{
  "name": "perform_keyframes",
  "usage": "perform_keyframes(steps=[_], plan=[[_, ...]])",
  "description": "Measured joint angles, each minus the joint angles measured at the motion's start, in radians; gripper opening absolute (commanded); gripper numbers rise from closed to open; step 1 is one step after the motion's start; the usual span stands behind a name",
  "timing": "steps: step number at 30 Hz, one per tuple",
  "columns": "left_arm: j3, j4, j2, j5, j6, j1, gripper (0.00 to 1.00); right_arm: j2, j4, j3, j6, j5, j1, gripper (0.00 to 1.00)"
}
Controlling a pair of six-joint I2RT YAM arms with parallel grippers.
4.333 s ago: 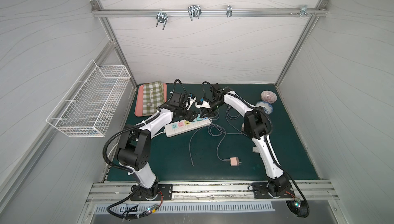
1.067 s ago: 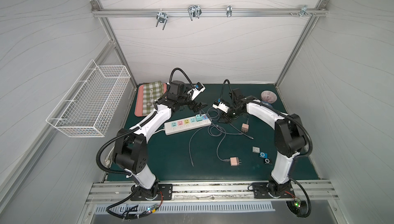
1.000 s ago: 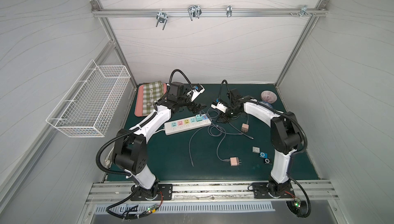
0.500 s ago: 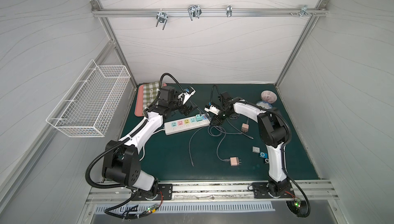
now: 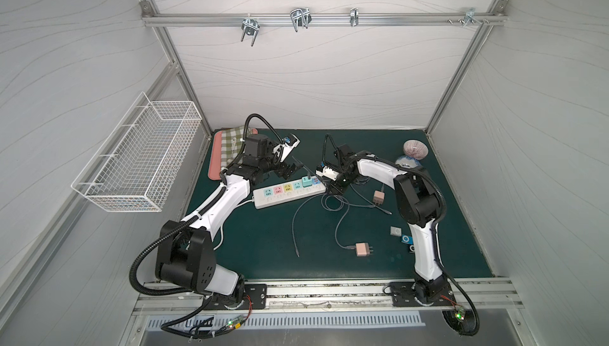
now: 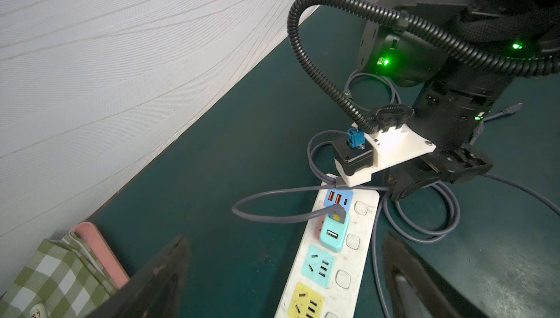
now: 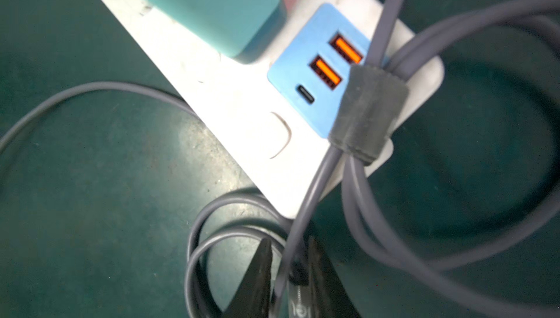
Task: Charge mp3
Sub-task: Pick up the charging cable from the center of the board.
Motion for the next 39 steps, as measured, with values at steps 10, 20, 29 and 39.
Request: perform_keyframes(steps=[10,20,29,39], plan=[[-0.007,0.055,-0.017,0.033,-0.056,0.027,0.94,-0.013,0.012,-0.003,-0.001,-0.076,-0.012,0.0],[-0.022,0.127,-0.048,0.13,-0.037,0.031,0.93,-0.066,0.036,0.168,0.019,-0.217,-0.082,0.0],[-0.021,0.096,-0.048,0.185,0.034,0.029,0.9,-0.079,0.134,0.184,0.031,-0.377,-0.14,0.0],[0.011,0.058,-0.029,0.192,0.123,-0.022,0.86,-0.132,-0.01,0.291,-0.24,-0.495,-0.119,0.0]])
